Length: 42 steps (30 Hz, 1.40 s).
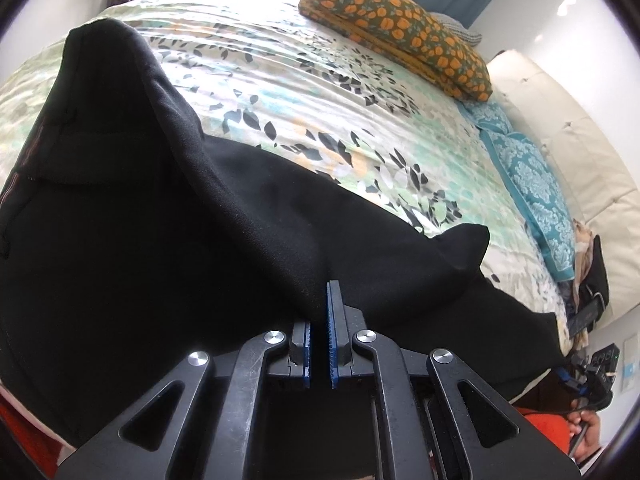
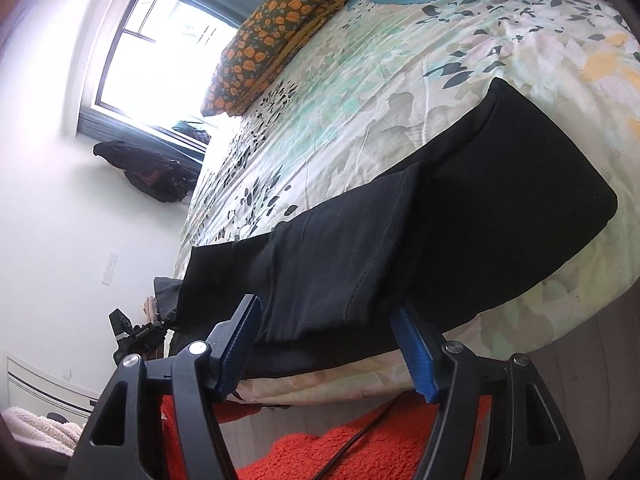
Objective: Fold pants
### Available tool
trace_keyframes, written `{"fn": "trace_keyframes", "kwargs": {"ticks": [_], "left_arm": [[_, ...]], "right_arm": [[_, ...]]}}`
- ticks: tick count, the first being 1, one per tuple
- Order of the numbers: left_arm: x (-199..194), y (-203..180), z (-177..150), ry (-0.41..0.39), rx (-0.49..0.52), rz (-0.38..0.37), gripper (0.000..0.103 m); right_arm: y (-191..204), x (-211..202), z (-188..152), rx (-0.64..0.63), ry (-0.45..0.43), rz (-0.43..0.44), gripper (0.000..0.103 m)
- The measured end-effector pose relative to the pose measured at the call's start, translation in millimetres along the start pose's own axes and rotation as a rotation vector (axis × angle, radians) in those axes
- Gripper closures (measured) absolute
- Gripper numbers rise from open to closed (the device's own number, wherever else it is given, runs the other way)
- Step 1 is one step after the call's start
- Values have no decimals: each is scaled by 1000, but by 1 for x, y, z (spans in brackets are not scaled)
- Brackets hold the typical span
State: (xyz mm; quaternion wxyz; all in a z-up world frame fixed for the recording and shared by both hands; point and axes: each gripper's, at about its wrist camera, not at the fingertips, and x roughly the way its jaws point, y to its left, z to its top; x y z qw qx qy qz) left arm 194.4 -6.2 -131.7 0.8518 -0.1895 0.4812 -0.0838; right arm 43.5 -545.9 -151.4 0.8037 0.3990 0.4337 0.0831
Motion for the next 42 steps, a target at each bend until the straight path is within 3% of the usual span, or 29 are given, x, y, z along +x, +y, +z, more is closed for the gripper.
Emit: {"fn": "trace_keyframes", "kwargs": {"ticks": [20,24,26,29,30,31,32,35,37,39,42], "left_arm": [[3,1,1,6,0,8,98],[7,0,2,11,4,15,98],[7,-1,4,10,4,16,98],[4,-4,6,-4,5,8,98],[3,-5,7,-8,9,7,98],[3,-6,7,-9,14,10,98],[3,-6,7,-7,18,10,98],[7,-12,16,-2,42,1,99],[-2,-22,27,-48,70,5,100],[-22,-31,35,-105,84,4,100],[-56,-35,15,-172,102,22,100]], "right_arm": [[-30,-19,5,285,-182,180,36],[-35,-15,12,314,-165,88,37],[-35,-6,12,304,-95,0,47],[-27,13,13,235,27,-172,48],[-23,17,12,210,41,-191,48],[-20,19,12,196,47,-192,54],[-18,20,12,184,55,-202,78],[-7,19,18,128,49,-271,80],[17,12,32,36,10,-320,81],[48,-3,53,-58,-53,-314,81],[91,-23,73,-209,-101,-326,81]]}}
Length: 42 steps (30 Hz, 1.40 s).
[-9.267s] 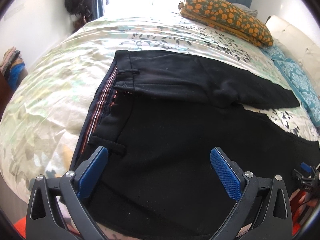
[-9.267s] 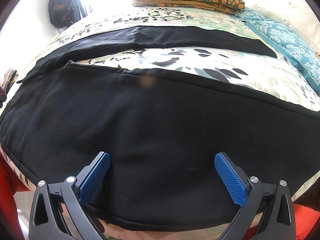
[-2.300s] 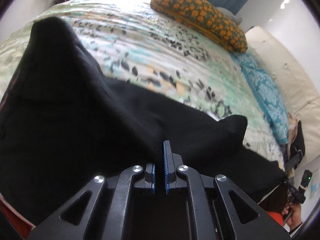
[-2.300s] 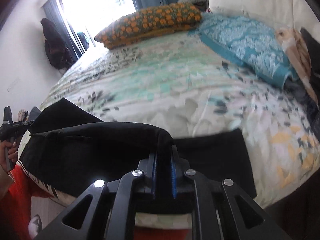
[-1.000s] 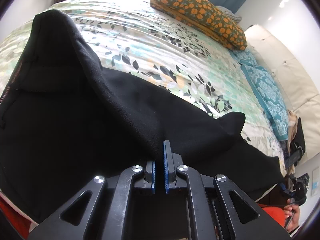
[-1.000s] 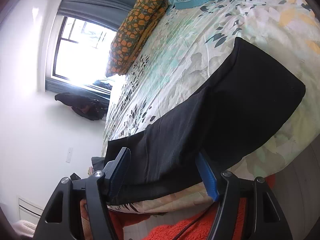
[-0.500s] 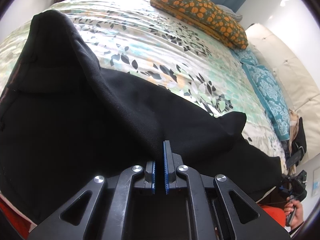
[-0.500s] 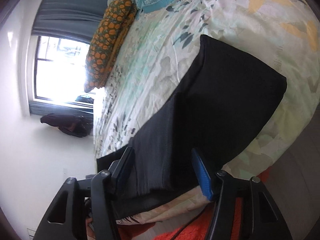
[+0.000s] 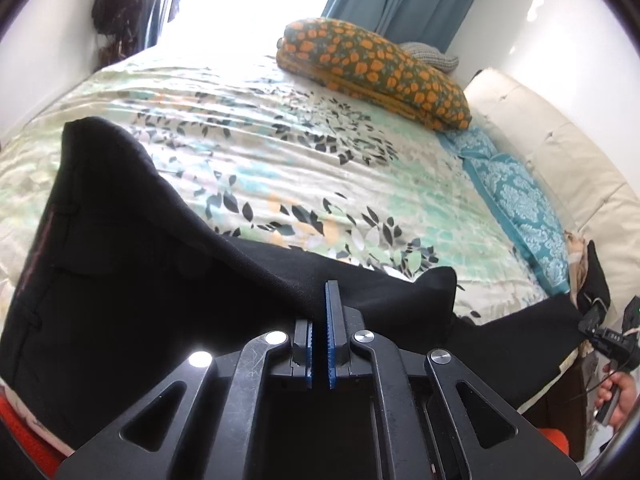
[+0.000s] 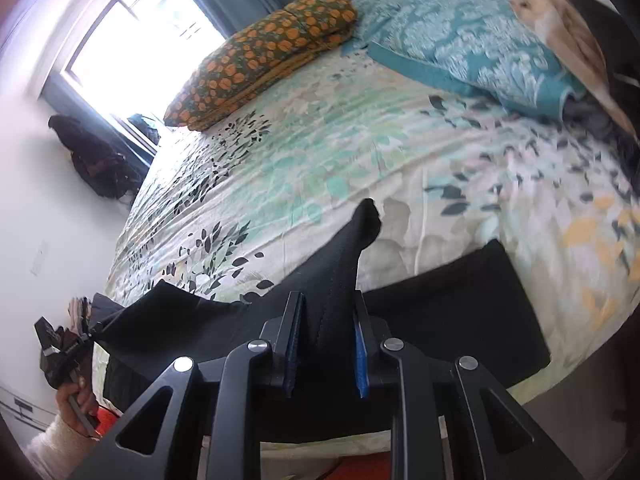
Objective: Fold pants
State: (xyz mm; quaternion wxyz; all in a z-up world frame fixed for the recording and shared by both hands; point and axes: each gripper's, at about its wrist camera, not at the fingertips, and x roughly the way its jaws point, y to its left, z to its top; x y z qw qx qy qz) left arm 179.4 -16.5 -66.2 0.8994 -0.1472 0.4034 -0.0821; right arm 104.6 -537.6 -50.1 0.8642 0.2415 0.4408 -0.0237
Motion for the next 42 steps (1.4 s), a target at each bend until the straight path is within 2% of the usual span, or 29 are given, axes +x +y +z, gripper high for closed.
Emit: {"fn": "trace_keyframes", "kwargs": {"ticks": [2,6,7,8,12,18,22,25,29,32,33,34,35,36,37,38,39,42], "left_arm": [[-7,0,-34,39,20,33,100],[19,-2,-101,226,24,56,99],[24,-4,-111,260,19,54,99],[27,-9,-118,279,30,55,99],[27,-37,-123,284,99,14,99],[33,-41,-127,322,91,1,99],[38,-47,-134,348,108,-5,98],[40,-52,-139,355,130,-3,98],[42,-53,-138,359,148,-9,97],[39,-57,-139,360,203,1,91],[36,-59,-140,368,226,6,83],[31,-59,-139,382,243,8,69],[23,-58,-140,394,253,6,60],[13,-55,-140,397,259,-1,44],[2,-51,-140,390,262,-12,38],[-11,-46,-139,377,266,-22,36],[-22,-40,-136,358,272,-28,34],[-39,-16,-112,235,281,28,26]], "right_arm": [[-2,-1,2,-50,31,-47,81],[-57,26,-23,51,150,-144,81],[-67,34,-28,52,161,-170,82],[-72,37,-31,48,162,-197,88],[-79,25,-33,40,113,-249,88],[-93,17,-31,68,106,-269,88],[-88,6,-31,36,24,-323,89],[-103,14,-42,60,48,-378,89],[-117,19,-59,88,55,-396,89],[-116,19,-62,83,48,-409,89],[-115,20,-63,78,47,-416,89],[-114,21,-63,72,46,-423,88],[-112,21,-63,66,43,-429,86],[-112,20,-63,66,43,-427,81],[-112,19,-63,73,49,-429,58],[-112,16,-64,84,56,-436,36],[-111,10,-64,89,41,-443,30],[-92,-14,-63,60,-24,-488,30]]}}
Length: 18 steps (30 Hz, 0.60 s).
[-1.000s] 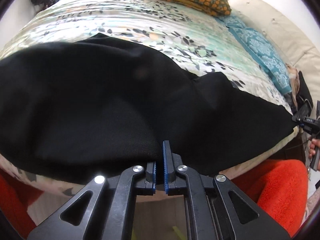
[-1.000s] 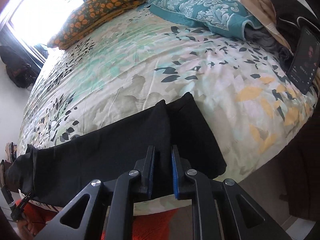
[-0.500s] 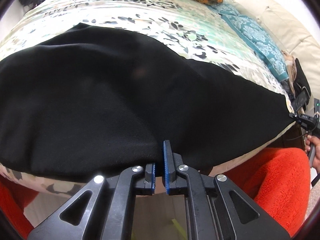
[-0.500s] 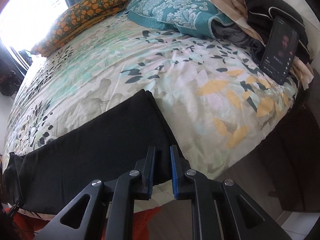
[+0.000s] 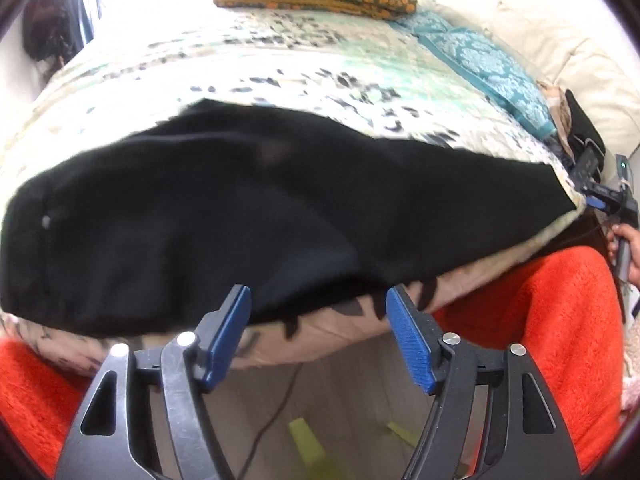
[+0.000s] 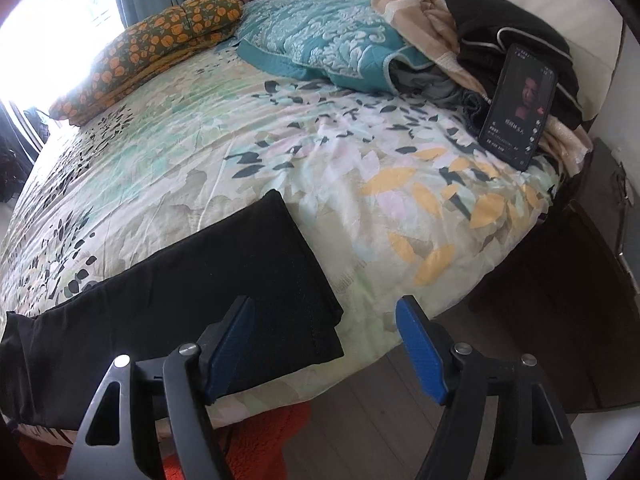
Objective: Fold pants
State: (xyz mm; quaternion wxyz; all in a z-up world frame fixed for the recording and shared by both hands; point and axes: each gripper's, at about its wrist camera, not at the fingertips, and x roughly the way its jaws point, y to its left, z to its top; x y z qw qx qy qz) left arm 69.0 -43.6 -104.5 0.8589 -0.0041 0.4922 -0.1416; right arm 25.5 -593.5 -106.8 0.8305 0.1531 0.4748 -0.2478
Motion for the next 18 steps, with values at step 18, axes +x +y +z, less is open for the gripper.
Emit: {"fn": "trace_keyframes", "kwargs": {"ticks": [18], "left_arm": [[25,144,25,-103,-154,357,20]], "right_arm": [[477,-3,-40,-387,397,877,26]]}}
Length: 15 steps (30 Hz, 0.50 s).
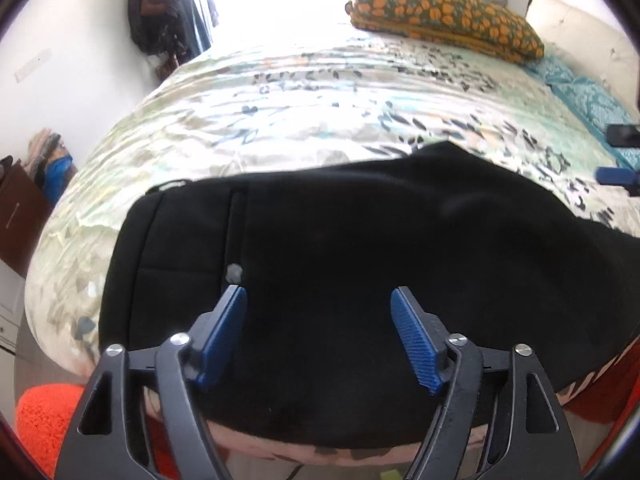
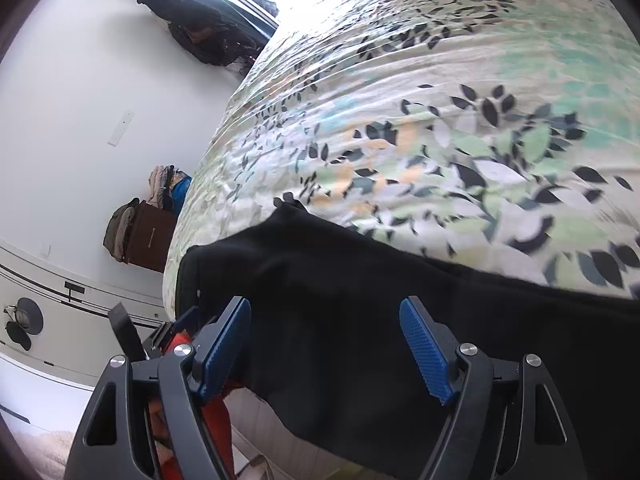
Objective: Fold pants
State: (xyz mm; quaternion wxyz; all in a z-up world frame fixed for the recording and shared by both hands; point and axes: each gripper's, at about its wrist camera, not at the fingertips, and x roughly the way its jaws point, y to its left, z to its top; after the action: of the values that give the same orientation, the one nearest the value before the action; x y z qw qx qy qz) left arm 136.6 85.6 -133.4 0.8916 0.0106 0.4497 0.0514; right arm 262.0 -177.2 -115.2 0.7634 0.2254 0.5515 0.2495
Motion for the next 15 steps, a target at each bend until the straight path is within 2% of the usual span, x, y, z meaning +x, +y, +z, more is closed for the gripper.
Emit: {"fn": "trace_keyframes", "kwargs": {"ticks": [2,4,6,8,10,11,13,15], "left_arm": [[9,5,6,-10,0,12,19],[26,10,5,36,-8,19,19],[34,13,-1,63,4,32,19],[36,11,-4,73,35,59,19],[37,11,-4,74,33,58,17],[38,11,-5,76,28,59,17],[40,12,-6,81,14,58,14],[41,12,-5,85,18,61,12]], "right_arm": [[15,37,33,-2,21,34,26],[27,80,63,7,85,65,26],[38,121,83,-19,166,40,26],[46,165,91,-52,311,42,26],[54,196,90,-84,489,130,26],[62,204,89,-125,540,156,26],[69,213,92,-169,572,188,26],[60,222,104,-98,535,173,26]]}}
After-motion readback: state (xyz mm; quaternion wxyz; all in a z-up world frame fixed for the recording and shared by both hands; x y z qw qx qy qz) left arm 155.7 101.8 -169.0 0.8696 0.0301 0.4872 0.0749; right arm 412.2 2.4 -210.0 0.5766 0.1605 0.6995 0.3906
